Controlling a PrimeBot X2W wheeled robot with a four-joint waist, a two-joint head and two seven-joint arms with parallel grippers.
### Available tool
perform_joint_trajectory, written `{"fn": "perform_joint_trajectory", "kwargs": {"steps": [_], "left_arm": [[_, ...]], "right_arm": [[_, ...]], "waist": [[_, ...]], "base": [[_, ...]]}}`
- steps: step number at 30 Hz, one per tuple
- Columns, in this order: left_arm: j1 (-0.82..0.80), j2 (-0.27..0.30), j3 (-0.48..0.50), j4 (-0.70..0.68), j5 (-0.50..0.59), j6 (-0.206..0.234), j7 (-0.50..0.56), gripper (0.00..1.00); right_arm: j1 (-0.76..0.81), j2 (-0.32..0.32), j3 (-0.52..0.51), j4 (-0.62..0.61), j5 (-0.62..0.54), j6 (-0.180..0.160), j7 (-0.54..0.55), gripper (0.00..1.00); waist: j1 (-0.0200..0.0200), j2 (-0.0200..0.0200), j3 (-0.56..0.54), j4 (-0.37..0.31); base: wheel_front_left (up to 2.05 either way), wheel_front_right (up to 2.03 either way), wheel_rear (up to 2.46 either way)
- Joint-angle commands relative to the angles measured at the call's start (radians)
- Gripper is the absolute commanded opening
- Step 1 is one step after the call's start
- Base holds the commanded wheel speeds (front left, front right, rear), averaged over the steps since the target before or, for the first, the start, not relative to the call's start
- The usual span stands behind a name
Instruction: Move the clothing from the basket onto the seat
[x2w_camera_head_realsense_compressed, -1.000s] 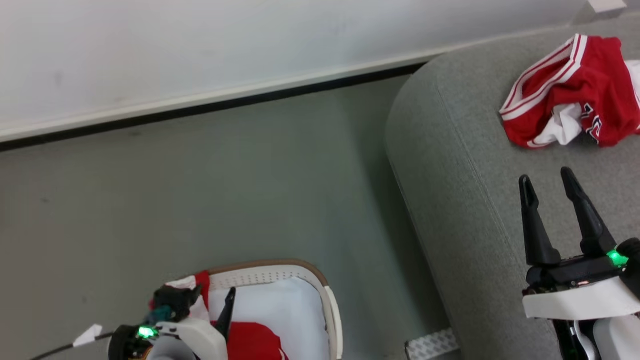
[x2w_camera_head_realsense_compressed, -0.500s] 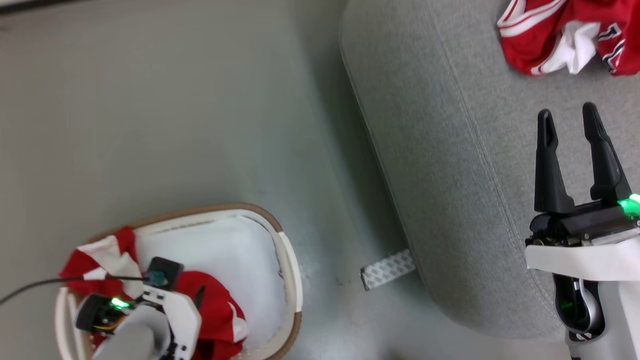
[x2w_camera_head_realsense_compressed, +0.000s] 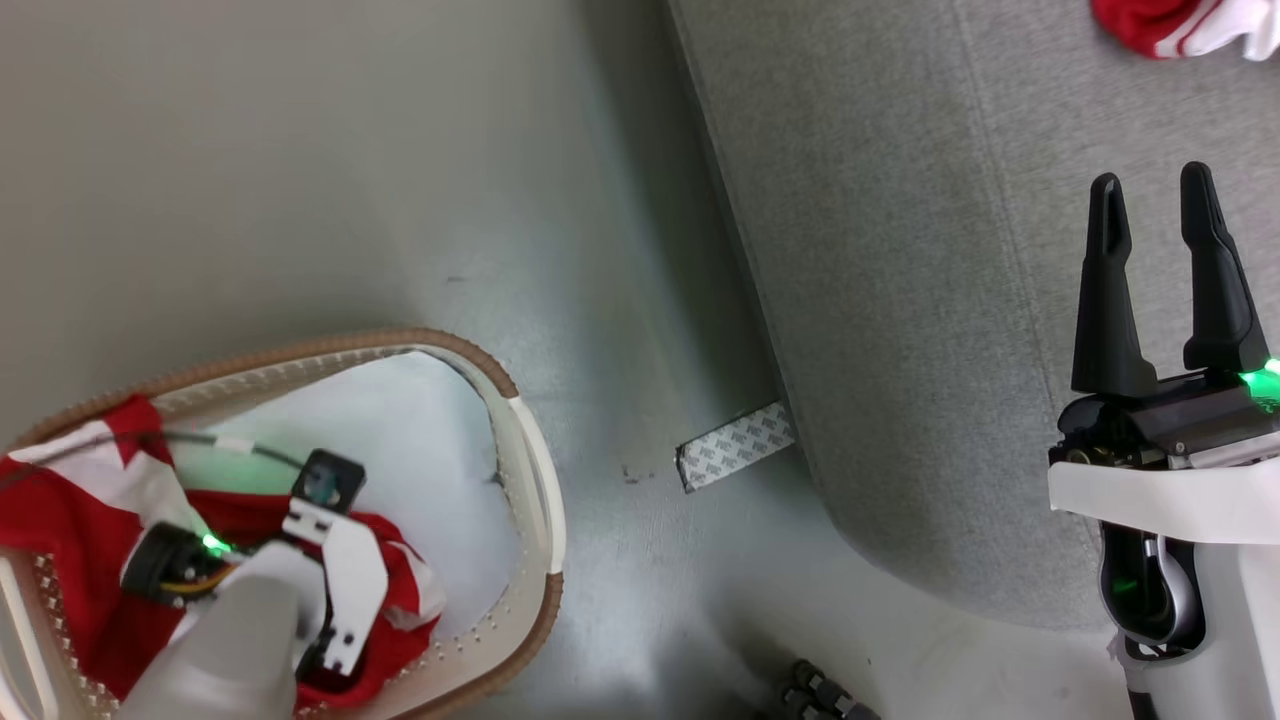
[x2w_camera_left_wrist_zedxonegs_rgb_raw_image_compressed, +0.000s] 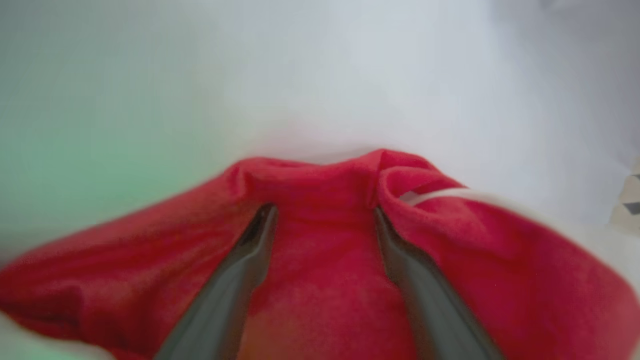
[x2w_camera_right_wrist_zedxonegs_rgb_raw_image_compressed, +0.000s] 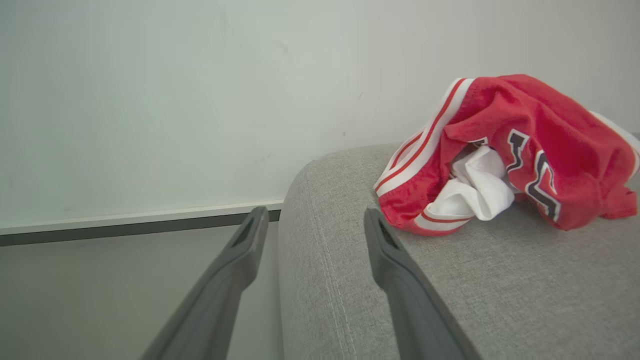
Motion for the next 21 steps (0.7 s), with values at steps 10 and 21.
{"fn": "perform_joint_trajectory", "kwargs": {"steps": [10,21], "left_arm": [[0.011,0.005,-0.026,0.019,-0.029,-0.002,0.041,0.0],[0.075,-0.071,0.015,0.008,-0.105,0.017,-0.143,0.0]], "right_arm": [[-0.021,0.011,-0.001,0.009,-0.008,-0.003,-0.003,1.0],[-0.015,-0.015,0.016,0.054,-0.039,-0.003,-0.003,1.0]], "waist": [[-0.0001,0.0,0.006,-0.001],[-0.0001,0.0,-0.218,0.041]], "base": [[0.0,0.0,0.0],[0.0,0.0,0.0]]}}
